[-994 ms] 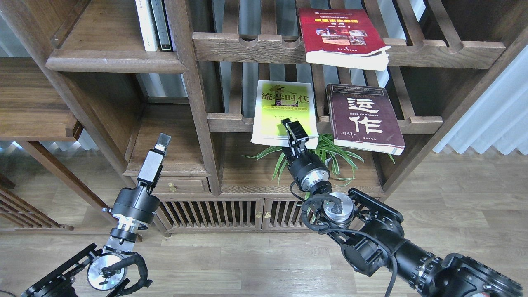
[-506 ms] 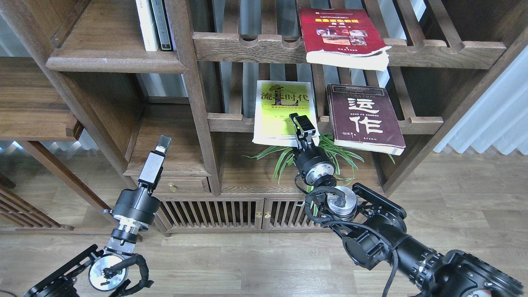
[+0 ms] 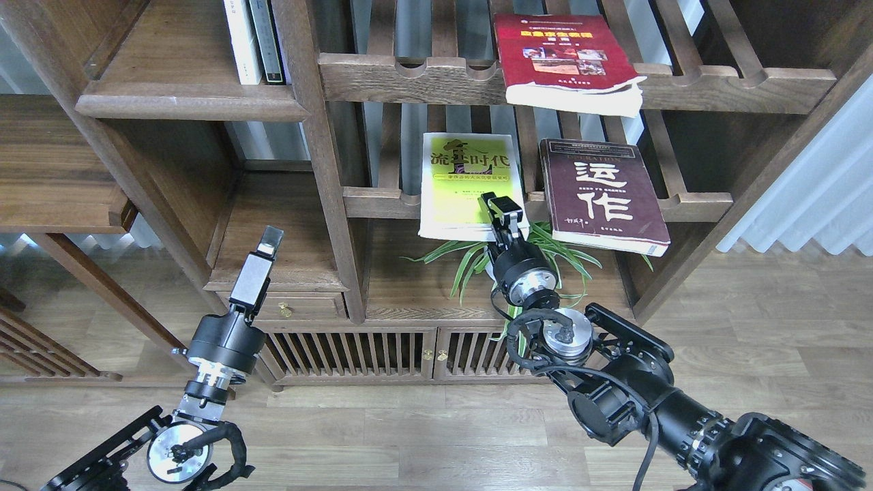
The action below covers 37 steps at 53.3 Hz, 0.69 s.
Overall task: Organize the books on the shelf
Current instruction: 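Push the right gripper against the yellow-green book's lower edge, then tip the yellow-green book forward off the shelf with the right gripper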
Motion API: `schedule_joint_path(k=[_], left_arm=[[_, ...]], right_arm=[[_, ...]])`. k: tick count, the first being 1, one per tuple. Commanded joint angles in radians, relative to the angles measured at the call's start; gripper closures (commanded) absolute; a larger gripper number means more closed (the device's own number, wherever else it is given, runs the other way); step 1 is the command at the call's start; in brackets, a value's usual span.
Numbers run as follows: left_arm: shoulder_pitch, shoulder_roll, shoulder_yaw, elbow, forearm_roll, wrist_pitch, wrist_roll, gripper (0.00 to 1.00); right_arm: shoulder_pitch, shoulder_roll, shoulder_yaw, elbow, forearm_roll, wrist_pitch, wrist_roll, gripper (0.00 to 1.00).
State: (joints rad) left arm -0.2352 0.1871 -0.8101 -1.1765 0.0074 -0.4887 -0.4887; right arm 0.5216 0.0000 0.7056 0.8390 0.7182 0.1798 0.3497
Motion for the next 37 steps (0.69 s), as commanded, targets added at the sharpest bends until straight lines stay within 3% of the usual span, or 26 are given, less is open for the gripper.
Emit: schedule_joint_path(k=[1, 8, 19, 27, 37], left_arm=[[0.002, 0.000, 0.000, 0.000, 0.000, 0.000, 0.000, 0.00], [0.005, 0.000, 0.000, 0.002, 0.000, 0.000, 0.000, 0.00], [0.010, 0.000, 0.000, 0.009, -0.001, 0.000, 0.000, 0.00], [0.010, -0.014, -0.001, 0.058, -0.021, 0.000, 0.000, 0.01], [-0.004, -0.015, -0.018, 0.100, -0.050, 0.000, 0.000, 0.01]], right_arm=[[0.000, 0.000, 0.000, -0.006, 0.000, 0.036, 0.000, 0.82], [0.000, 0.000, 0.000, -0.008, 0.000, 0.050, 0.000, 0.94], [0.000, 0.000, 0.000, -0.017, 0.000, 0.072, 0.000, 0.95], [-0.009, 0.000, 0.002, 0.014, -0.002, 0.211, -0.002, 0.95], [-0.034, 0.000, 0.003, 0.095, 0.000, 0.279, -0.002, 0.95]])
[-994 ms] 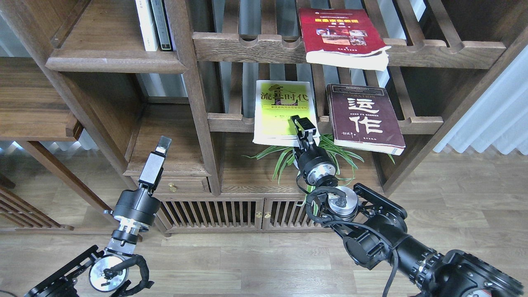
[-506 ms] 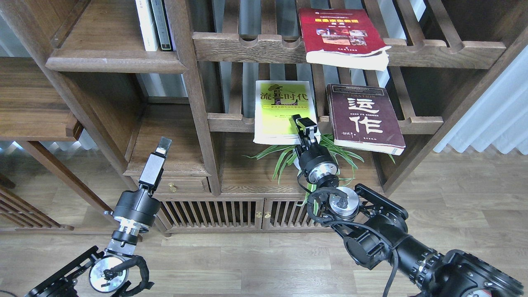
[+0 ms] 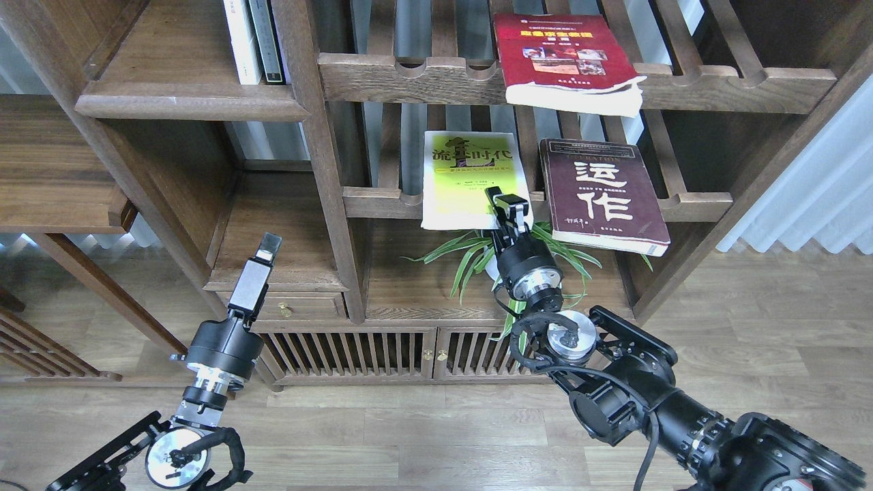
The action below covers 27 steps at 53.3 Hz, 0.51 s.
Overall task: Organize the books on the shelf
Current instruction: 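Tip the yellow-green book forward off the shelf with the right gripper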
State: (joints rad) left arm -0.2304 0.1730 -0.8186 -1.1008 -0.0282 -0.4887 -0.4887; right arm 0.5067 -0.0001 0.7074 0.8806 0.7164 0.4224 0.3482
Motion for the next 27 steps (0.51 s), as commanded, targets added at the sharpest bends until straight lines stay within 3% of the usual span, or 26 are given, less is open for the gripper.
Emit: schedule_joint_path(k=[1, 14, 27], left_arm=[[-0.010, -0.001, -0.011, 0.026, -0.018, 0.000, 0.000, 0.01], [-0.010, 0.014, 0.007, 0.022, -0.146, 0.000, 0.000, 0.04], [-0.009, 0.037, 0.012, 0.013, -0.180, 0.000, 0.000, 0.03]], right_arm=[[-0.025, 0.000, 0.001, 0.069, 0.002, 0.041, 0.000, 0.95], [-0.131, 0.000, -0.002, 0.245, -0.023, 0.066, -0.001, 0.94], [-0.260, -0.050, -0.002, 0.261, -0.190, 0.066, -0.001, 0.93]])
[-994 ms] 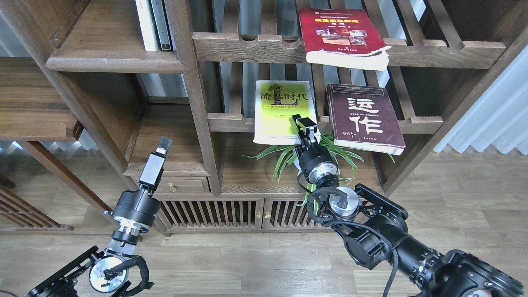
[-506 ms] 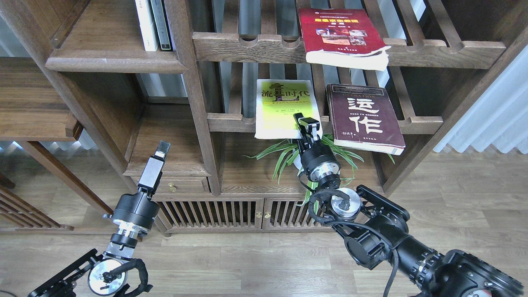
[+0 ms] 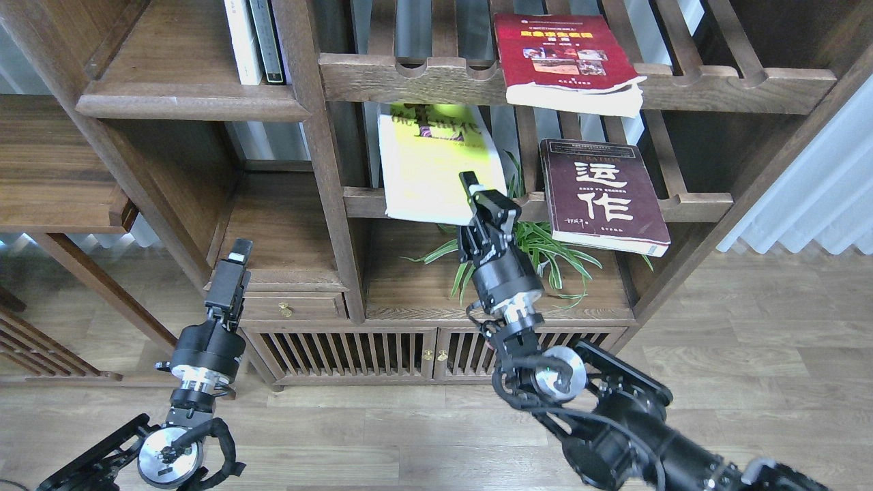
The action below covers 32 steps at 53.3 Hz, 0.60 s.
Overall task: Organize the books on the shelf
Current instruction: 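Tip the yellow-green book forward off the shelf with the right gripper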
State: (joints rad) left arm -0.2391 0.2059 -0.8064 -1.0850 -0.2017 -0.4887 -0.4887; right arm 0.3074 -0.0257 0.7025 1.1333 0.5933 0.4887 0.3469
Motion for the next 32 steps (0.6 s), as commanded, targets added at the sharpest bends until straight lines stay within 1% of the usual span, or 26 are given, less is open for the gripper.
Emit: schedule_joint_path(k=[1, 9, 12, 13, 18, 24, 32], left_arm=[[0.000, 0.006, -0.001, -0.006, -0.007, 0.000, 0.000, 0.04], [0.000, 0.017, -0.001, -0.018, -0.016, 0.000, 0.000, 0.04], [0.003, 0.017, -0.001, -0.029, -0.039, 0.000, 0.000, 0.07], [0.004, 0.024, 0.003, -0.050, -0.094, 0.000, 0.000, 0.08], [0.004, 0.064, 0.016, -0.056, -0.130, 0.000, 0.000, 0.08], [0.004, 0.096, 0.052, -0.056, -0.133, 0.000, 0.000, 0.08], [0.007, 0.109, 0.113, -0.075, -0.133, 0.000, 0.000, 0.08]], right_arm=[[-0.068, -0.033, 0.003, 0.013, -0.069, 0.000, 0.000, 0.93], [-0.108, -0.079, 0.003, 0.071, -0.069, 0.000, 0.001, 0.93], [-0.140, -0.100, 0.005, 0.115, -0.069, 0.000, 0.003, 0.93], [-0.190, -0.131, 0.003, 0.178, -0.070, 0.000, 0.003, 0.92], [-0.240, -0.178, 0.005, 0.244, -0.072, 0.000, 0.003, 0.92], [-0.271, -0.224, 0.003, 0.272, -0.073, 0.000, 0.003, 0.92], [-0.315, -0.275, 0.000, 0.321, -0.075, 0.000, 0.003, 0.92]])
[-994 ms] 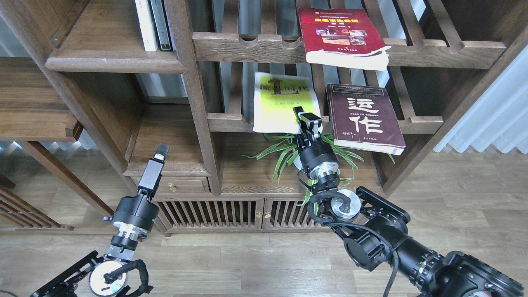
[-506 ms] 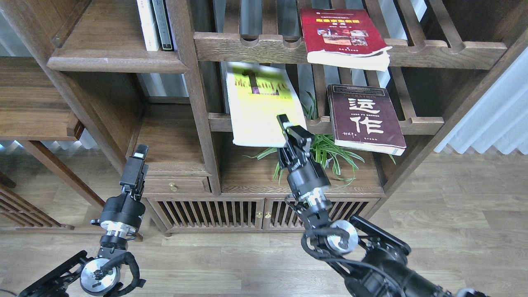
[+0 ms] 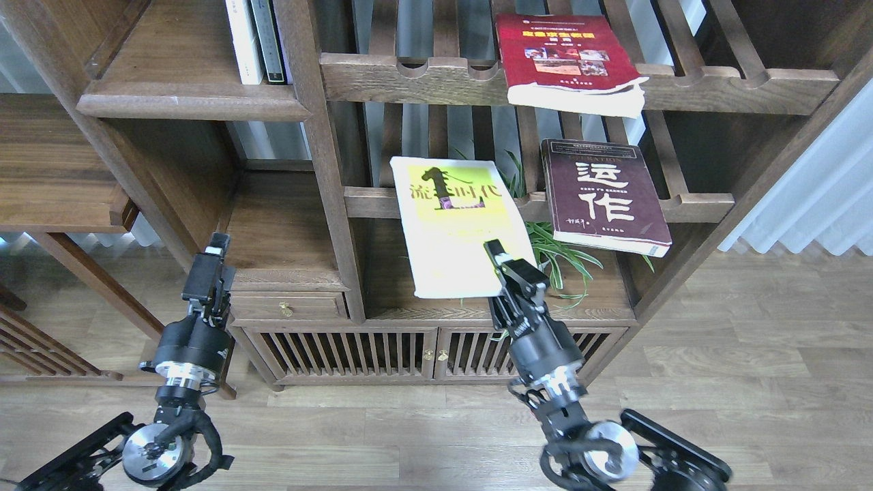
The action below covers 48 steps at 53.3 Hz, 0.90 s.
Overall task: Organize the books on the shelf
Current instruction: 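Tip the yellow-green book forward off the shelf with the right gripper, then pinch the yellow-green book between both grippers and lift it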
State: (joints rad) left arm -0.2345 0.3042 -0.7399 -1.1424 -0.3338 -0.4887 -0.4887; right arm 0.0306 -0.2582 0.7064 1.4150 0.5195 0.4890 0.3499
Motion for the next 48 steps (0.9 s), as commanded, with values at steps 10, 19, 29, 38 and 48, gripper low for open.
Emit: schedule_joint_path(k=[10, 19, 29, 38, 48], left_arm=[[-0.002, 0.015, 0.135, -0.065, -0.001, 0.000, 0.000, 0.09], [-0.006, 0.038, 0.195, -0.068, -0.001, 0.000, 0.000, 0.09], [-0.005, 0.061, 0.223, -0.068, -0.042, 0.000, 0.134, 0.13], [-0.006, 0.062, 0.223, -0.079, -0.074, 0.000, 0.298, 0.13], [-0.008, 0.087, 0.224, -0.138, -0.074, 0.000, 0.314, 0.14]], right_arm=[[-0.118, -0.056, -0.008, 0.062, -0.058, 0.000, -0.002, 0.92], [-0.143, -0.035, -0.021, 0.062, -0.105, 0.000, -0.003, 0.92], [-0.136, -0.006, -0.054, 0.056, -0.139, 0.000, -0.008, 0.92], [-0.110, -0.004, -0.076, -0.001, -0.151, 0.000, -0.009, 0.91], [-0.086, -0.003, -0.076, -0.054, -0.154, 0.000, -0.012, 0.91]])
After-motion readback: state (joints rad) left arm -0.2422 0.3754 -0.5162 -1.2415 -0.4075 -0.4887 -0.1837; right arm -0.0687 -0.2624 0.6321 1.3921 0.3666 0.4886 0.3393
